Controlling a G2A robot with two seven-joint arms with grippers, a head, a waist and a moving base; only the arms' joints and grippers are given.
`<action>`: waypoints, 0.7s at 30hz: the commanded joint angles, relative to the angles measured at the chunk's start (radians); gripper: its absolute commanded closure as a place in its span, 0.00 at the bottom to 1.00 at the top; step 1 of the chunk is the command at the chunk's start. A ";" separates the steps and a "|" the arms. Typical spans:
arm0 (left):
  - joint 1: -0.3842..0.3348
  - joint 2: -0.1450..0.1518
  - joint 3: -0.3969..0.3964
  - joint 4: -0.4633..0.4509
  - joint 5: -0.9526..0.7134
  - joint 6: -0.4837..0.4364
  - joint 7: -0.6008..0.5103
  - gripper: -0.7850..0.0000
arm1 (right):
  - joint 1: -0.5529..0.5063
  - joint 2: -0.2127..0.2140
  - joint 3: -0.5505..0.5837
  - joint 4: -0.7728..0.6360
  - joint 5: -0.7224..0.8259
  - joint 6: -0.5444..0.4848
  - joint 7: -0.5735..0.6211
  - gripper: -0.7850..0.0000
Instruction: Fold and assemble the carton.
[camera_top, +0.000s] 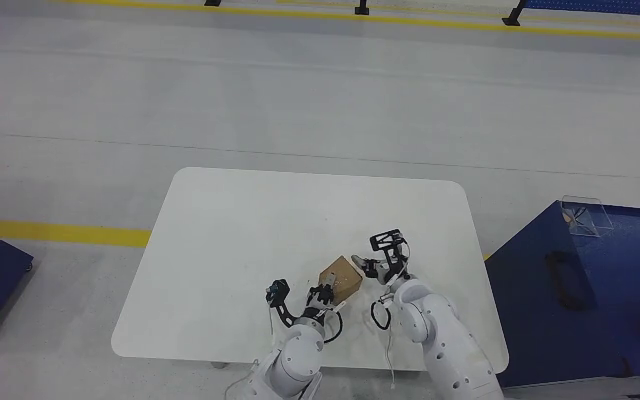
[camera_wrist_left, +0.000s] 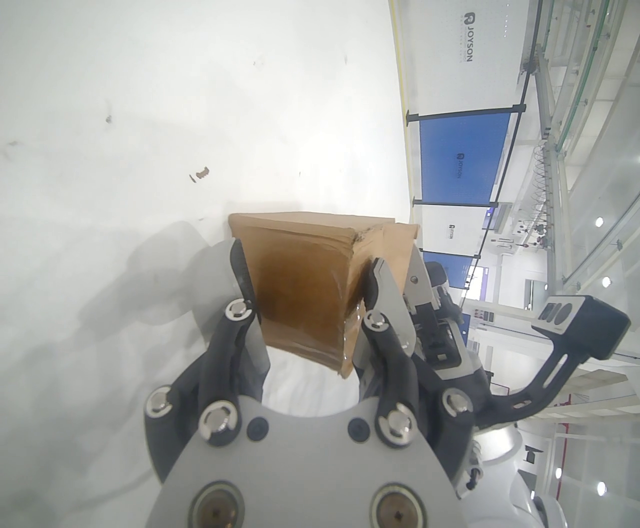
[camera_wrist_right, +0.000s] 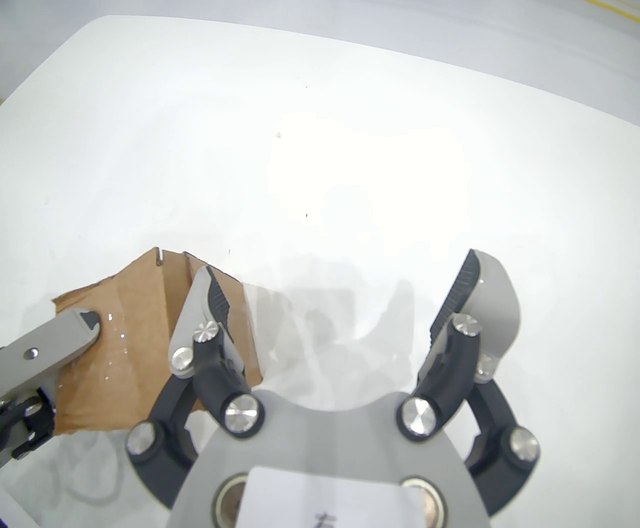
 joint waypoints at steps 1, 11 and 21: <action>0.001 -0.001 0.000 -0.001 0.002 0.003 0.000 0.51 | -0.008 0.002 0.010 -0.016 0.022 -0.021 -0.005 0.00; 0.013 -0.001 -0.007 -0.012 0.010 -0.005 0.006 0.50 | -0.032 0.007 -0.012 -0.040 -0.042 -0.028 0.025 0.00; 0.094 0.021 -0.026 -0.119 0.149 -0.180 0.043 0.00 | 0.001 0.001 -0.025 -0.003 -0.028 -0.018 0.027 0.00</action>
